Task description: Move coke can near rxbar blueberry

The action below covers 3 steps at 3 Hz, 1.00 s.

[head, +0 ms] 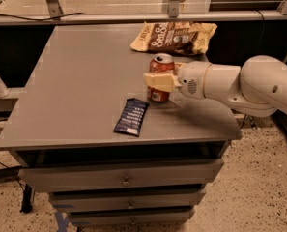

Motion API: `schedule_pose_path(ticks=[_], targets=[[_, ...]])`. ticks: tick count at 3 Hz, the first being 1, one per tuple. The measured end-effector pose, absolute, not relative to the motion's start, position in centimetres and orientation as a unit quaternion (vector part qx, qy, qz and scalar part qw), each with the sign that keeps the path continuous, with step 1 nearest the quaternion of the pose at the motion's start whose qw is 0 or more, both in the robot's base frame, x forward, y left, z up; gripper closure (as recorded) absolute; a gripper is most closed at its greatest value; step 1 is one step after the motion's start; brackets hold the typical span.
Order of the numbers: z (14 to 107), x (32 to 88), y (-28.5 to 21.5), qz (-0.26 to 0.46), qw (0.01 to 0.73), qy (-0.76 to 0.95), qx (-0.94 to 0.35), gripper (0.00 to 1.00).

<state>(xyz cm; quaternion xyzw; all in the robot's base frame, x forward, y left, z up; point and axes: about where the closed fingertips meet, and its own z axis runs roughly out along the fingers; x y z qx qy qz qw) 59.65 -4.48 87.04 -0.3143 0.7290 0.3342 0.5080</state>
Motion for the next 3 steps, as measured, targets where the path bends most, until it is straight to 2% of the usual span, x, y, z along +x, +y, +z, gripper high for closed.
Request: schedule_pose_path(ticks=[1,2,3], targets=[[87.54,59.64,-4.48,0.334,0.508,0.729,-0.314,1.00],[87.61,59.64,-4.48,0.334,0.508,0.729,-0.314,0.82],[87.61,59.64,-4.48,0.334,0.508,0.729,-0.314,0.58]])
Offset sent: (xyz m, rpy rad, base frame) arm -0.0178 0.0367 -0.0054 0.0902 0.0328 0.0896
